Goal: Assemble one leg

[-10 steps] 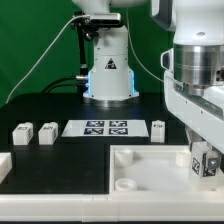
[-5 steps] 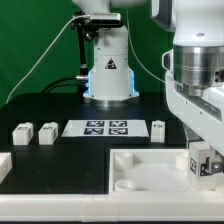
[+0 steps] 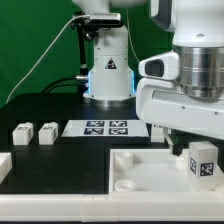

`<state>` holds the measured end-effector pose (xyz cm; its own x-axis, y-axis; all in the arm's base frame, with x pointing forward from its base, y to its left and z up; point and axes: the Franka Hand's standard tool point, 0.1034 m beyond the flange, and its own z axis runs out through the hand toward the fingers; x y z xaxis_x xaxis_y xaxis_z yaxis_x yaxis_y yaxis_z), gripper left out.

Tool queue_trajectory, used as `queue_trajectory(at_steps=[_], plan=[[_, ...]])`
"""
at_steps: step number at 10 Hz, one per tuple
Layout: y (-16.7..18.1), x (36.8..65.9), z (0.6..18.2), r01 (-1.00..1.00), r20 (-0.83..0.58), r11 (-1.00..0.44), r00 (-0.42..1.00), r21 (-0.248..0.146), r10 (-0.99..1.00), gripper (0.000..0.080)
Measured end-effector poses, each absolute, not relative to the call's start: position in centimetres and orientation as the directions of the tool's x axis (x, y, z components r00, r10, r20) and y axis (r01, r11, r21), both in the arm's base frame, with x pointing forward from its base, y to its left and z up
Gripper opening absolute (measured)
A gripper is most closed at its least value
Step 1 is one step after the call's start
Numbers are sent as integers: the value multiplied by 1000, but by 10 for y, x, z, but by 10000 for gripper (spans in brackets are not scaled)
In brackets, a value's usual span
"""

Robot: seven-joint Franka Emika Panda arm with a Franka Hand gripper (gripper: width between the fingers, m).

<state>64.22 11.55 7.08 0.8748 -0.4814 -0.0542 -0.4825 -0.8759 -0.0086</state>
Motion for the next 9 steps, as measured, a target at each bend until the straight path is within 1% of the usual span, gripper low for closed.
queue_trajectory(at_steps=[2, 3, 5, 6, 7, 8, 9], plan=[[115, 644, 71, -262, -47, -965, 964, -5, -262, 649], [115, 644, 71, -164, -43, -986, 985, 1, -164, 649], [113, 645, 71, 46, -35, -999, 998, -5, 46, 649], [112, 645, 71, 116, -24, -993, 993, -8, 116, 649], [112, 645, 70, 102, -25, -995, 994, -8, 102, 649], [112, 645, 70, 101, -26, -995, 995, -8, 101, 539], [112, 645, 70, 101, -26, -995, 995, -8, 101, 403]])
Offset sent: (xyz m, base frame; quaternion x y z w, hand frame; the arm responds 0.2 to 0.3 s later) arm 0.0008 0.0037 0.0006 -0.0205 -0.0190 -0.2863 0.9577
